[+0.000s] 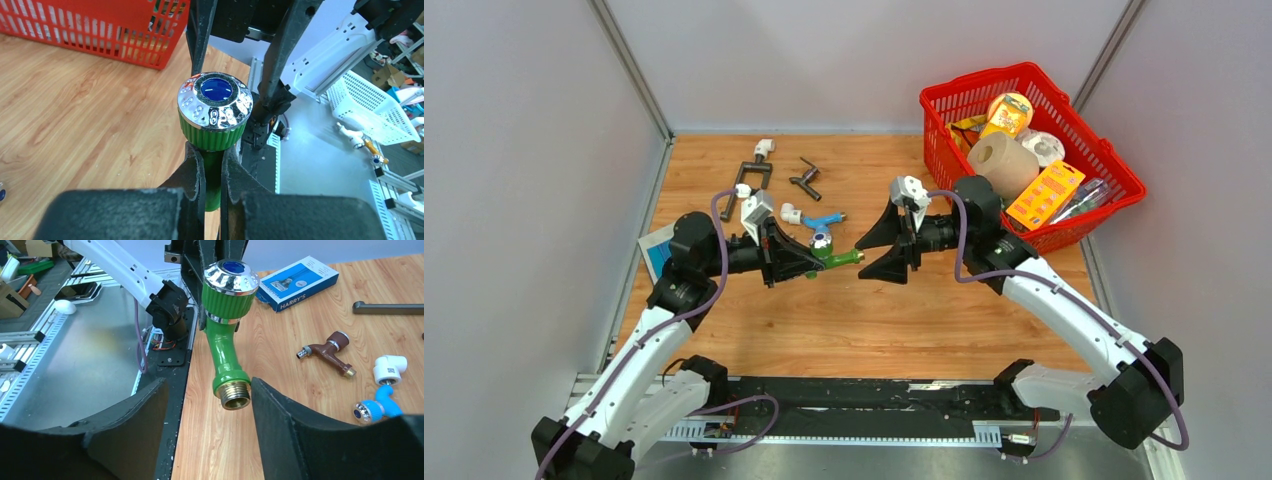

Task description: Install the water faucets

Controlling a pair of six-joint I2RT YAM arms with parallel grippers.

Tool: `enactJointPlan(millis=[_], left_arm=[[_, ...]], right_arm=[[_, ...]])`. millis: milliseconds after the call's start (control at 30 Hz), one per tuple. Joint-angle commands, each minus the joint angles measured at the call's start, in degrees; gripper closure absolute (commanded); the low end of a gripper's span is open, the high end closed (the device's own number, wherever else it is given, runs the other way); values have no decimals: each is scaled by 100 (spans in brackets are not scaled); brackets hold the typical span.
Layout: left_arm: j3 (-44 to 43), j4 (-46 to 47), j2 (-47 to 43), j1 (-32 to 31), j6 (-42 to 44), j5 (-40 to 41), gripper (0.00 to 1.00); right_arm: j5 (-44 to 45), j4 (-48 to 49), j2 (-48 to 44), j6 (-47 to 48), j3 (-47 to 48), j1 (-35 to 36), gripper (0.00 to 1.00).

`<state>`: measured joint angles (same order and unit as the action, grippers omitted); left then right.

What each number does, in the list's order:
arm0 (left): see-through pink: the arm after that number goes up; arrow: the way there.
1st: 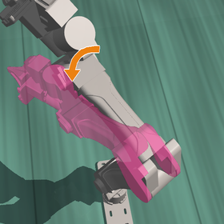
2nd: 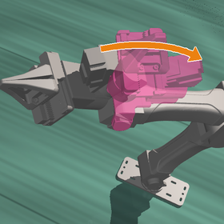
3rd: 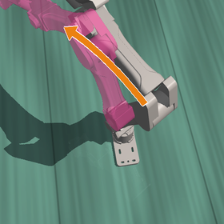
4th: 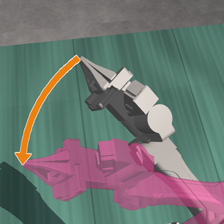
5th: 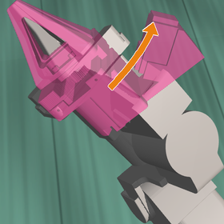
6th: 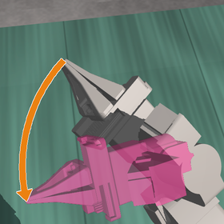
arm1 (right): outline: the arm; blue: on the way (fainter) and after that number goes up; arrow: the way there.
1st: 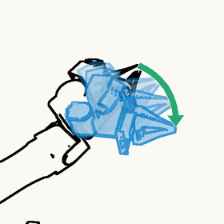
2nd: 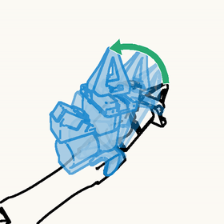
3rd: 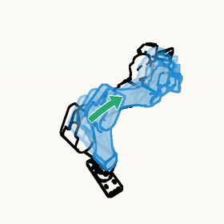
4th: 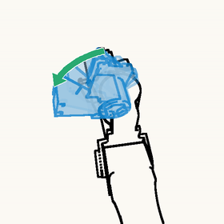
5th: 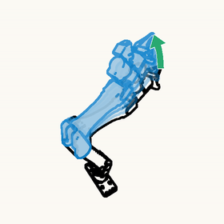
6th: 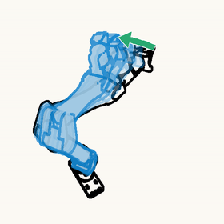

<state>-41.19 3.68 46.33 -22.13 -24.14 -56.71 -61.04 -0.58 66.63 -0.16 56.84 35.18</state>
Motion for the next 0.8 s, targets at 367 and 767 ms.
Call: enactJointPlan(millis=[367, 767], left_arm=[[-311, 862, -97, -2, -407, -350, 100], [-223, 765, -62, 7, -319, -332, 100]], right_arm=[[215, 84, 131, 473, 196, 103, 37], [-242, 93, 210, 491, 266, 103, 50]])
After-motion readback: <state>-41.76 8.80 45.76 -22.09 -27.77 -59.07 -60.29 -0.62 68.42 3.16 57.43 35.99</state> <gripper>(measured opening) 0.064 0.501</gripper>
